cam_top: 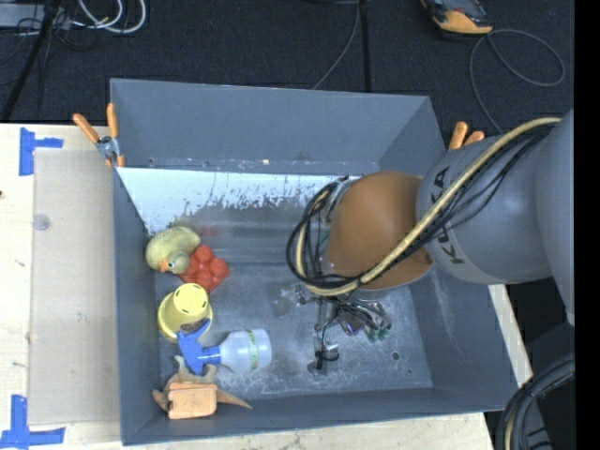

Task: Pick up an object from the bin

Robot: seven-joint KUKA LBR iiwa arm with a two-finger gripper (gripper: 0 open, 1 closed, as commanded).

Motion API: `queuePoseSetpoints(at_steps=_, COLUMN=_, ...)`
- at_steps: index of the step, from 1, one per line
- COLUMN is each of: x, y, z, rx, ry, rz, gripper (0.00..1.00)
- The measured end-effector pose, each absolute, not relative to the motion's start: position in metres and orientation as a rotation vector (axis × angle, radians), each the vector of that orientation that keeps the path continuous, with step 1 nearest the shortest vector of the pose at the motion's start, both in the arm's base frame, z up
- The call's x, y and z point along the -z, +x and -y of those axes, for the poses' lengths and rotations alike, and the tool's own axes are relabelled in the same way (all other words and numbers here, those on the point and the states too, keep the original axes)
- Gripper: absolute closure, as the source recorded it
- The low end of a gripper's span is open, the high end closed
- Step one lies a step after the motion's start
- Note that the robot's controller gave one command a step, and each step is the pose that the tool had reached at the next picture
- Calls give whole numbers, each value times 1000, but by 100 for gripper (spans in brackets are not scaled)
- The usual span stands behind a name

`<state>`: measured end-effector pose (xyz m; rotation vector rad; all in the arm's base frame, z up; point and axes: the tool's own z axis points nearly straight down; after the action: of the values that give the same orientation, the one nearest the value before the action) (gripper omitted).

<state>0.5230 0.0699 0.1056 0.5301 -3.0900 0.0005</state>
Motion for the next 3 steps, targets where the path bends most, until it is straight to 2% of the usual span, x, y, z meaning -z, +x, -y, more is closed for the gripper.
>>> queuePoseSetpoints(at_steps=2, x=-90, y=521, z=-137, rx=3, ry=468, rz=3102, gripper=0)
queuePoseSetpoints(at_steps=3, x=-70, y=514, z=-137, rx=3, ry=887, rz=3011, gripper=100)
